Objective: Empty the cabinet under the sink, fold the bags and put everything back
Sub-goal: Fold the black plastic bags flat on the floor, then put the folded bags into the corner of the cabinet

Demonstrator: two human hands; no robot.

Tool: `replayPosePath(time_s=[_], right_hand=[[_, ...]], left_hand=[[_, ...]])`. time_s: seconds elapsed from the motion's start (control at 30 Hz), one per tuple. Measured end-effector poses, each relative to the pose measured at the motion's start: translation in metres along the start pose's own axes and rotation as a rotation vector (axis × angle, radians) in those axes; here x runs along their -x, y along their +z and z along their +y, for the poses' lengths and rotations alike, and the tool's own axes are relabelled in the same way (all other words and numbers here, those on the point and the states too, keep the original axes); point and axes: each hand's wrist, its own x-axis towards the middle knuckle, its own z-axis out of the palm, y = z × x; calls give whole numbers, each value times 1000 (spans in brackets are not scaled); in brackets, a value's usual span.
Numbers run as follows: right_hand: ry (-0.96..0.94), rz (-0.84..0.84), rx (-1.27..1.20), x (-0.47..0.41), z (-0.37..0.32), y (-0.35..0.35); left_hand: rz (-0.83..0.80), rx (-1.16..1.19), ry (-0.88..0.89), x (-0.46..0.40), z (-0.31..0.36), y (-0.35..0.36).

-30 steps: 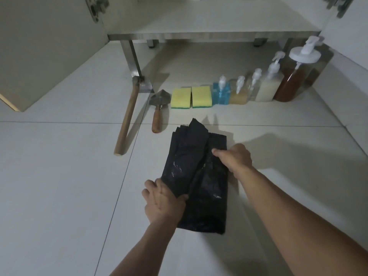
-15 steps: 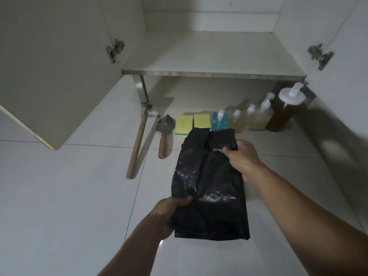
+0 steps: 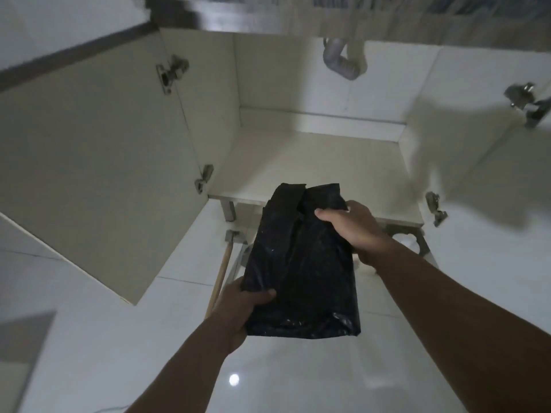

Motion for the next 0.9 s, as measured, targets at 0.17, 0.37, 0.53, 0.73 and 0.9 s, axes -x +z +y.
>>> replayPosePath(time_s=[0.17, 0.37, 0.53, 0.73, 0.9], right_hand=[[-34, -4, 32, -64, -47, 21], [-71, 81, -9, -174, -76, 62], [-165, 103, 4, -270, -75, 99], [-256, 155, -1, -386, -62, 136], [-322, 123, -29, -489, -54, 165]], left_hand=[[89, 26, 78, -55, 68, -11], [26, 22, 49, -147, 137, -35], [152, -46, 184, -240, 171, -50], [387, -123, 335, -360, 197, -61], [449, -129, 455, -464, 217, -68]])
